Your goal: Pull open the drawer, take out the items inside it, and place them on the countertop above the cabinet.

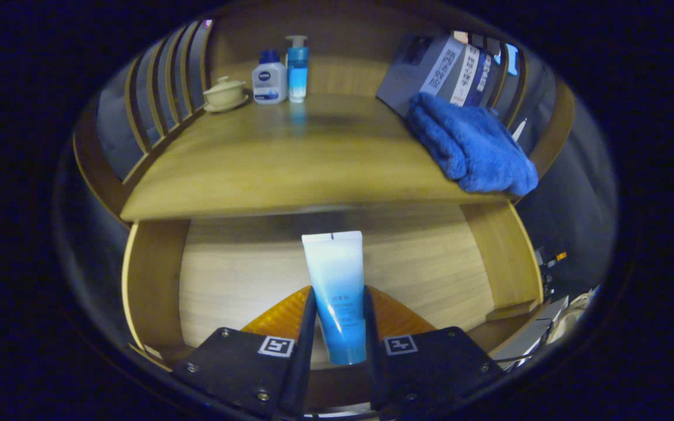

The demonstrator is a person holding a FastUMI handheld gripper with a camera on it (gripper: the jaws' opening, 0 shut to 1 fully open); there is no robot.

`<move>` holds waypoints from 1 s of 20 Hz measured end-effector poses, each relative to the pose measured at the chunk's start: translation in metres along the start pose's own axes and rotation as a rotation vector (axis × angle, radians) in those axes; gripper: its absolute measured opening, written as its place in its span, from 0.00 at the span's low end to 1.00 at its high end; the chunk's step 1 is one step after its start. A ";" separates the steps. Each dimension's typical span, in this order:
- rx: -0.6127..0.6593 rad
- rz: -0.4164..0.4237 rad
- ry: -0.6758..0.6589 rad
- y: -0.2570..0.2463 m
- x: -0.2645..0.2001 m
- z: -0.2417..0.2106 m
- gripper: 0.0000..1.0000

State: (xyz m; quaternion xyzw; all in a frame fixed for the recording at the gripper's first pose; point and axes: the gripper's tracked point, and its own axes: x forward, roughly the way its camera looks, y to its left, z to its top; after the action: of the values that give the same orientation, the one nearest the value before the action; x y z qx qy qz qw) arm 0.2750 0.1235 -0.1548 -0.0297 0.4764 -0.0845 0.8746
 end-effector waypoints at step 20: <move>0.066 0.132 -0.192 -0.007 0.066 0.147 0.41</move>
State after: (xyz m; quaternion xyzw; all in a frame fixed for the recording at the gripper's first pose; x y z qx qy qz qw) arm 0.4326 0.1007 -0.1289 0.0227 0.3885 -0.0392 0.9203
